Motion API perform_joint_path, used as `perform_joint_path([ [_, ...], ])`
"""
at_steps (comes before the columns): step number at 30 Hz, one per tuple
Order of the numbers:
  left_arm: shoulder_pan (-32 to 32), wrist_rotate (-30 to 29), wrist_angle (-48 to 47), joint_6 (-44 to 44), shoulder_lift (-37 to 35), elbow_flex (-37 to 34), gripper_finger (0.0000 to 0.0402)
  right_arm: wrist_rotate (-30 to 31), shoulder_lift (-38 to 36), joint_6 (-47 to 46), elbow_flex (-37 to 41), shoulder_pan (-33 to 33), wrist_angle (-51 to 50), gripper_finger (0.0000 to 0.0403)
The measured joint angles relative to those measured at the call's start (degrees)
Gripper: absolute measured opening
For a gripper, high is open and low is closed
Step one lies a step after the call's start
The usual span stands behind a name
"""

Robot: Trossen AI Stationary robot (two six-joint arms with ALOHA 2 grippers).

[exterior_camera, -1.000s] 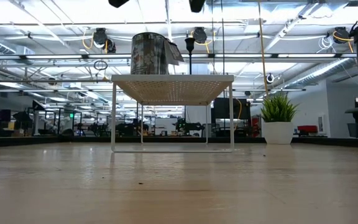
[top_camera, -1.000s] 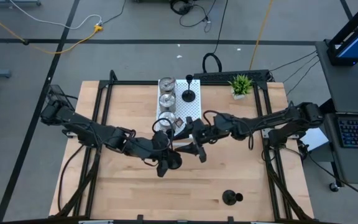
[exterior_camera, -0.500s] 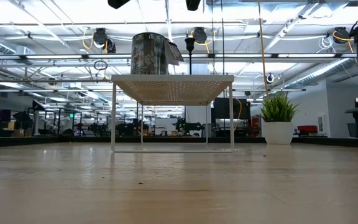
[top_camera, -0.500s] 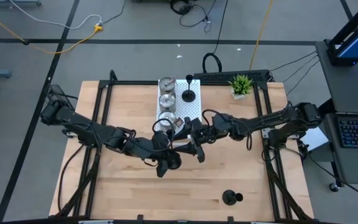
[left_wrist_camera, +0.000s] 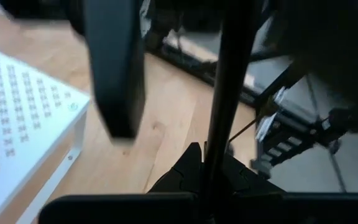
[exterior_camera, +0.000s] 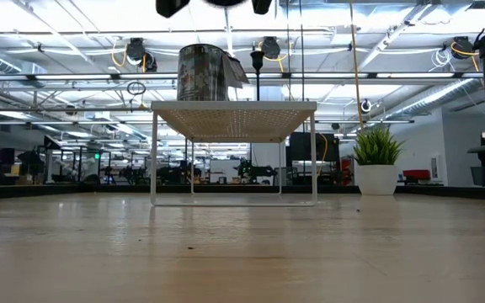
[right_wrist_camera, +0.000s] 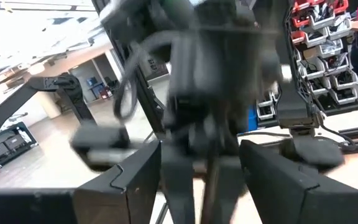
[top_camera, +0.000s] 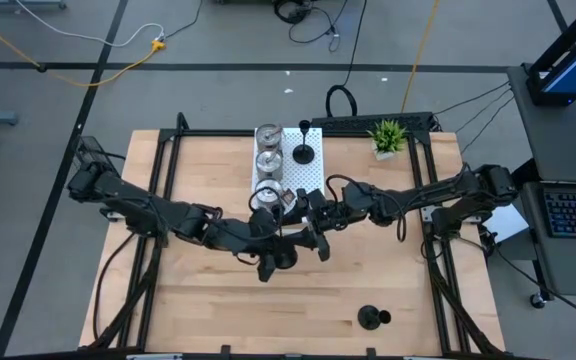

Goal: Pick & Place candle stick holders
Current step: Put the left black candle holder on the shelf aligned with the other black candle holder

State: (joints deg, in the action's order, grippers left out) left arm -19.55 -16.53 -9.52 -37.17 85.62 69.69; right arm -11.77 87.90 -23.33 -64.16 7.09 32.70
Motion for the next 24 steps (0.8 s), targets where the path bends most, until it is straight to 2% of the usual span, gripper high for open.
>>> perform_joint_path([
  [6,0.33,1.57,0.59,-0.14,2.59,-0.09,0.0008,-0.02,0.0,0.1,0.04,0.0,0.12,0.021],
  [24,0.0,1.55,0.62,0.11,1.75,-0.02,0.0008,-0.2,0.0,-0.02,0.04,-0.02,-2.15,0.0204],
])
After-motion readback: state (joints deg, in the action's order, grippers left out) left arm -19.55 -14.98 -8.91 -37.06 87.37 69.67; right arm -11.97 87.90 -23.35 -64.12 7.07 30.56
